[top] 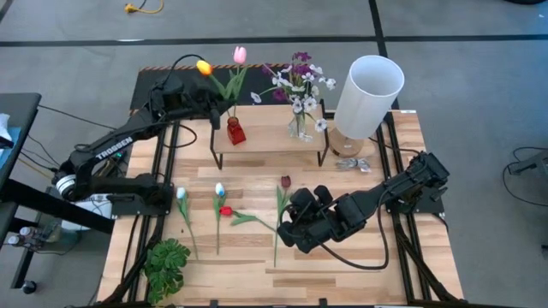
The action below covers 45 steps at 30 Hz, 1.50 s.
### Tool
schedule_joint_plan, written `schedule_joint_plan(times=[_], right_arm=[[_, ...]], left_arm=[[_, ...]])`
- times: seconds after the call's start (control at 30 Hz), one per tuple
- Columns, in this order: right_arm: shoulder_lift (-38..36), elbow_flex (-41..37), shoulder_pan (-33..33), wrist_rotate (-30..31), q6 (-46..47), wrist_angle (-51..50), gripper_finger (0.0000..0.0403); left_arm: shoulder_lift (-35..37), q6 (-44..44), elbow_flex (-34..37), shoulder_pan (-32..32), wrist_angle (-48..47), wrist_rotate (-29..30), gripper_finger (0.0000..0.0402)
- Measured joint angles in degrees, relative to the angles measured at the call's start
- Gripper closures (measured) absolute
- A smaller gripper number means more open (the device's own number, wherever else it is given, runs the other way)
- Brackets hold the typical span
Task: Pick and place flowers into a vace then onto a shelf
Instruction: Put the yellow flower into the red vase on the shelf, then put the dark red flower into the red vase on the shelf
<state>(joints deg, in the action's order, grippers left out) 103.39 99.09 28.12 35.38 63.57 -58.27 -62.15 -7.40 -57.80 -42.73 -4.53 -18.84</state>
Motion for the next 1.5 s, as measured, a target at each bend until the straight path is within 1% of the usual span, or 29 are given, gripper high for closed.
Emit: schedule_joint_plan(times=[0.17,0.23,0.4,0.53,0.6,0.77,0.9,1.0,1.07,1.13,1.27,1.33,1.5], right_arm=[[0.0,0.0,0.0,-0.8,0.0,0.0,0.0403],[0.0,0.0,0.0,-0.8,0.0,-0.1,0.0403],[0.0,0.0,0.0,-1.1,0.0,-0.5,0.0403],[0.0,0.0,-0.1,-1.9,0.2,-1.0,0.0403],[0.0,0.0,-0.3,-2.8,2.0,-2.6,0.0403],[0.0,0.0,-1.3,-6.7,12.2,-9.5,0.0403],[0.0,0.0,-2.8,-10.3,14.3,-10.1,0.04],[1.9,0.1,-4.5,-13.1,14.0,-9.4,0.0379],[3.5,0.0,-5.6,-15.4,14.0,-9.3,0.0356],[5.5,0.1,-6.8,-17.9,14.1,-6.6,0.033],[10.6,0.0,-8.9,-21.6,19.6,-2.7,0.0284],[13.1,0.0,-10.1,-23.3,20.5,-1.2,0.0265],[19.1,-0.1,-12.8,-26.5,22.0,2.4,0.0232]], left_arm=[[2.9,0.0,0.0,-1.0,-1.5,0.1,0.0235],[4.1,0.0,0.0,-1.8,-2.8,1.3,0.0228],[6.1,2.4,0.0,-3.9,-8.1,6.7,0.022],[7.5,2.3,0.0,-5.5,-10.5,7.8,0.022],[8.8,2.0,0.0,-6.2,-11.2,7.7,0.022],[14.1,1.8,0.0,-6.8,-15.1,7.6,0.0221],[18.9,0.2,0.0,-6.8,-21.7,6.4,0.0221],[22.0,-2.2,0.0,-6.8,-26.6,2.5,0.0221],[23.7,-3.1,0.0,-6.7,-28.9,0.4,0.0221],[24.9,-3.7,0.0,-6.7,-31.5,-1.0,0.0221],[26.4,-3.9,0.0,-6.6,-35.1,-1.3,0.0221],[26.8,-3.9,0.0,-6.4,-35.7,-1.1,0.0221],[27.0,-3.9,0.0,-6.3,-36.9,-1.5,0.0221]])
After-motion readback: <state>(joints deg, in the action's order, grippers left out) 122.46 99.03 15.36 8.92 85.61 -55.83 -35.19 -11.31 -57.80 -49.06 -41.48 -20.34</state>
